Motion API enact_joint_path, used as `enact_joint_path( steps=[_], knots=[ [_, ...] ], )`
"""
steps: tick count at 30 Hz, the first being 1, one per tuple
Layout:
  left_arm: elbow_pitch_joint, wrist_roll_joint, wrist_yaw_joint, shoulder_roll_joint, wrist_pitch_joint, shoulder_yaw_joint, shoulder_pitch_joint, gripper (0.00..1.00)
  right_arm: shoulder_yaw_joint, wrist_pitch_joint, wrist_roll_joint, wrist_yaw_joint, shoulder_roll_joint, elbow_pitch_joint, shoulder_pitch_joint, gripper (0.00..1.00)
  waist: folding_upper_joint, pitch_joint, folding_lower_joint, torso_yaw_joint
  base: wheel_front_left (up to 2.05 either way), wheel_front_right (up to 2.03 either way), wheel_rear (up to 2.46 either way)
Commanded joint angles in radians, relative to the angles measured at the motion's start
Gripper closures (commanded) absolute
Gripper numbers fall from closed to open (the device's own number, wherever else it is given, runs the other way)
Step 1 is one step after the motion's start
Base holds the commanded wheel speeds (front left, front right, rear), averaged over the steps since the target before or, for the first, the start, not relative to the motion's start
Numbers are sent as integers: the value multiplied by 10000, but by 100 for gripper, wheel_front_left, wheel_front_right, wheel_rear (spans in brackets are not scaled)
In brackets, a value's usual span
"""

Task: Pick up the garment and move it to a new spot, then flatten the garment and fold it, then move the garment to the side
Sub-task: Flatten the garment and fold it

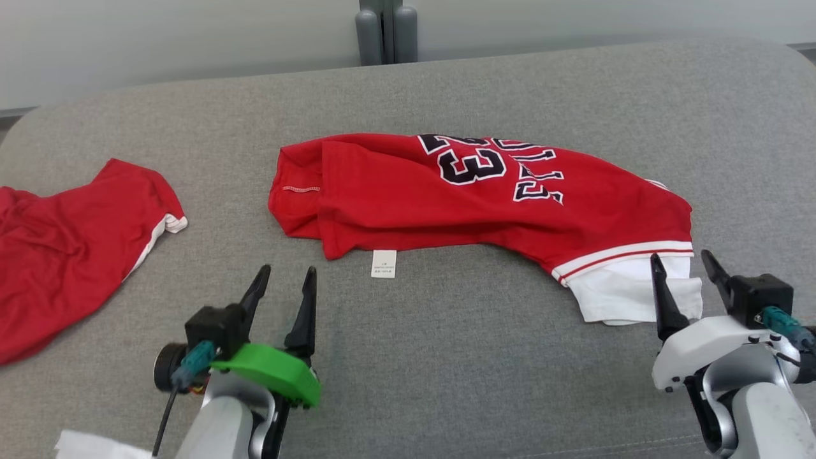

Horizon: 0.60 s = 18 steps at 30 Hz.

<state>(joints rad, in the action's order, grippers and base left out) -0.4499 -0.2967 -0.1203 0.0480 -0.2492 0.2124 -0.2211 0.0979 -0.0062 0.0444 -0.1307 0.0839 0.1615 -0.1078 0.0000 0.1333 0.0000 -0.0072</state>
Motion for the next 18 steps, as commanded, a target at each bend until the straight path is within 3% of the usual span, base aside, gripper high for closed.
enact_joint_path(
  steps=[1,6,9,11,18],
  knots=[
    [-369,-98,-21,41,-16,232,-599,0,204,186,112,0,75,-50,-148,0,0,522,0,-228,0,0,0],
    [-1758,-634,223,49,216,867,-1966,0,624,1199,385,-1,24,295,-470,0,0,1130,0,-589,0,0,0],
    [-2549,-981,596,44,424,1182,-2563,0,489,1631,541,-1,39,674,-772,0,0,1446,0,-806,0,0,0],
    [-2983,-1189,934,55,416,1251,-2887,0,406,1810,650,0,27,963,-932,0,0,1584,0,-918,0,0,0],
    [-3855,-1909,1452,49,162,1709,-3423,0,555,1923,846,-1,-113,1630,-1174,0,0,1819,0,-1071,0,0,0]
  ],
)
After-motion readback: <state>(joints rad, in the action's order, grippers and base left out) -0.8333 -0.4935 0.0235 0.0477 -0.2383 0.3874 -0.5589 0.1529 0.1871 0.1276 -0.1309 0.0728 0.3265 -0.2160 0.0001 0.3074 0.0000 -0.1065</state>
